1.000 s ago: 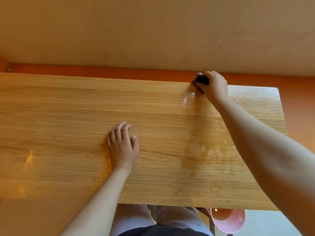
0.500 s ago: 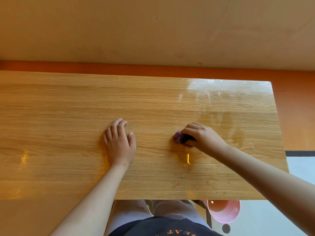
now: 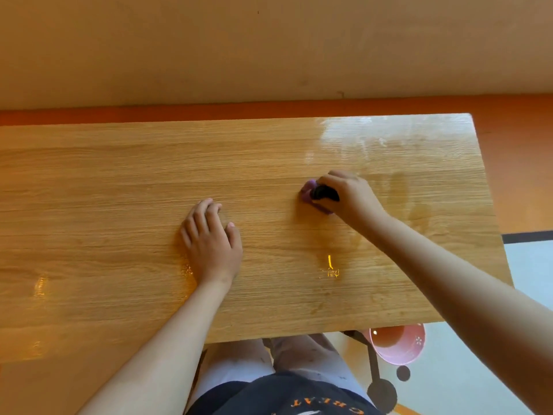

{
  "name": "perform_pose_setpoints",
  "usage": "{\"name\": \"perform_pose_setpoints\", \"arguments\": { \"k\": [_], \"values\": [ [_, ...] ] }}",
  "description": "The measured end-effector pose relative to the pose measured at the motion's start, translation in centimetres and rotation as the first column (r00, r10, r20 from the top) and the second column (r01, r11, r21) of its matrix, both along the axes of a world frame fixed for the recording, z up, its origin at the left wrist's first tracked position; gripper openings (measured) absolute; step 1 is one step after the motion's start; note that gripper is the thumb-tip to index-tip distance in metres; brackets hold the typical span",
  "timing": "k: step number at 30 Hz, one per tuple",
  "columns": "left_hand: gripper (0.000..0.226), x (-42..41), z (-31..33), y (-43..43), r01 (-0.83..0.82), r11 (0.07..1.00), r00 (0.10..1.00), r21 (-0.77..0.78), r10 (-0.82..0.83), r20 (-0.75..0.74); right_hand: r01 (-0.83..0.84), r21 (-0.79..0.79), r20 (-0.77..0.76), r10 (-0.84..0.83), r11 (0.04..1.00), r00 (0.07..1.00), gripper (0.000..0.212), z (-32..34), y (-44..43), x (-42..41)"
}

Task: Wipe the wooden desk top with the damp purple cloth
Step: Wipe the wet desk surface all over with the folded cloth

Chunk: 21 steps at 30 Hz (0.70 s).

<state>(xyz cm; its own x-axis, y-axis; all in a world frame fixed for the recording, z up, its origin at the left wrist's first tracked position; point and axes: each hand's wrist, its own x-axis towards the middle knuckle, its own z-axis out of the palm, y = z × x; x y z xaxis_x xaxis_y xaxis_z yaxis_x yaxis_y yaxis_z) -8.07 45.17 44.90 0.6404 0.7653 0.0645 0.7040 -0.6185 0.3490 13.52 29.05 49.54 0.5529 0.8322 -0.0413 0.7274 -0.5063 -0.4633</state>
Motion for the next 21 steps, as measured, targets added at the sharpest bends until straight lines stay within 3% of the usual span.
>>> {"name": "perform_pose_setpoints", "arguments": {
  "k": [6, 10, 13, 16, 21],
  "values": [
    [0.038, 0.0, -0.2, 0.1, 0.035, 0.999, 0.999, -0.005, -0.035, 0.008, -0.098, -0.070, -0.108, 0.090, 0.993, 0.990, 0.020, -0.3, -8.5, -11.1],
    [0.038, 0.0, -0.3, 0.1, 0.045, 0.999, 0.999, -0.016, -0.045, 0.021, -0.108, -0.097, -0.113, 0.097, 0.989, 0.989, 0.017, 0.1, -8.7, -11.7],
    [0.039, 0.4, -0.5, 0.2, 0.030, 0.999, 0.999, -0.024, -0.029, 0.035, 0.130, -0.066, -0.043, -0.133, 0.989, 0.990, 0.017, -0.1, -6.4, -8.6],
    [0.040, 0.2, -0.6, 0.2, 0.037, 0.999, 0.999, -0.019, -0.036, 0.030, 0.394, -0.010, -0.025, -0.394, 0.919, 0.919, 0.019, -0.5, -4.6, -5.5],
    [0.041, 0.0, -0.6, 0.3, 0.056, 0.998, 0.998, 0.003, -0.056, 0.022, 0.500, 0.022, -0.068, -0.497, 0.866, 0.865, 0.020, -0.5, -5.0, -8.3]
  ]
}}
